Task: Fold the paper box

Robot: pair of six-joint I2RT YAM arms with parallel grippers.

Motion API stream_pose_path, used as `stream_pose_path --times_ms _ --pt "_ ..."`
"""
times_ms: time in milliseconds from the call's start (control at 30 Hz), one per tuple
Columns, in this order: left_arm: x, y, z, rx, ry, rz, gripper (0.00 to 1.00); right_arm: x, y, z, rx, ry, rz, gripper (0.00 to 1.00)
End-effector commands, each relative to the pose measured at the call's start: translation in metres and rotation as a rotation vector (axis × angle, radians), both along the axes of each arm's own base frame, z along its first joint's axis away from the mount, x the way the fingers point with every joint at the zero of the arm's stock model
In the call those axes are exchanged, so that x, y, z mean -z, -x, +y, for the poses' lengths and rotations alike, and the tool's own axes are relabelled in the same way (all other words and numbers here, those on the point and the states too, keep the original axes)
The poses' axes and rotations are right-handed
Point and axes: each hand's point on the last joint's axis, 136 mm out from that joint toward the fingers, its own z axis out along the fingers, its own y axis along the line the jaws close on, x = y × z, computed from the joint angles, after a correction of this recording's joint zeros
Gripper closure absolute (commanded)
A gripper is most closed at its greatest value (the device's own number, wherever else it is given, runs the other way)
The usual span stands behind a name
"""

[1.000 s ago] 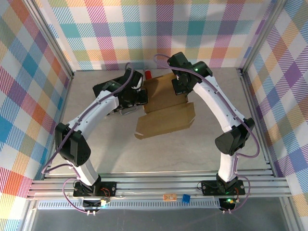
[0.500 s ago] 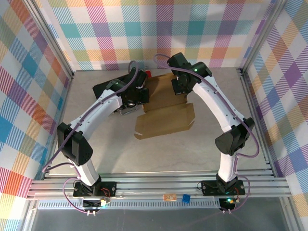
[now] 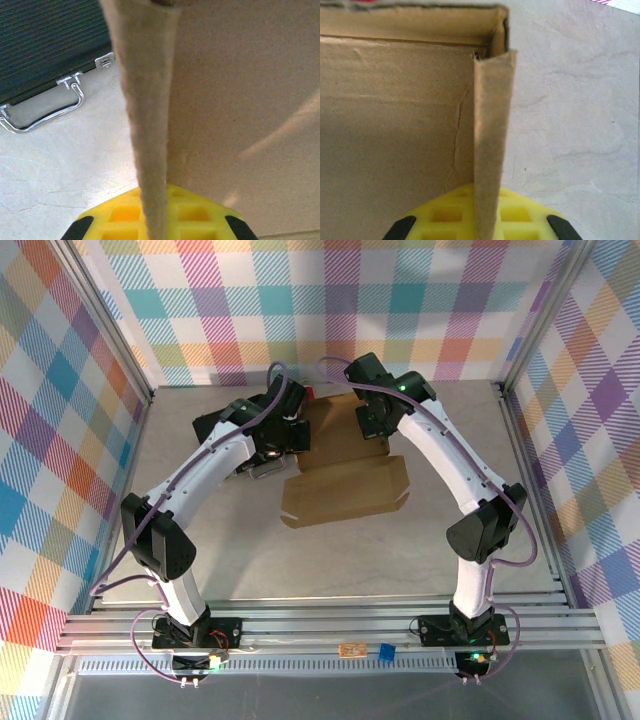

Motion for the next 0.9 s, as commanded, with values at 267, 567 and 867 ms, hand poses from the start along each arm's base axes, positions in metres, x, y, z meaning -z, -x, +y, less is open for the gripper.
stream_pose_path --times_ms 267,567,867 --pt "-0.038 0.002 -0.01 0.021 0.108 -0.006 0.57 0.011 0.014 -0.013 0.047 -0.062 0.067 1.0" --pt "-0.108 -0.011 0.012 -0.112 0.31 -0.108 0.37 0.027 0.017 -0.026 0.109 -0.092 0.103 1.0" --pt "-0.115 0.002 0.049 -0.405 0.486 -0.033 0.42 0.066 0.029 -0.088 0.54 -0.404 0.178 1.0"
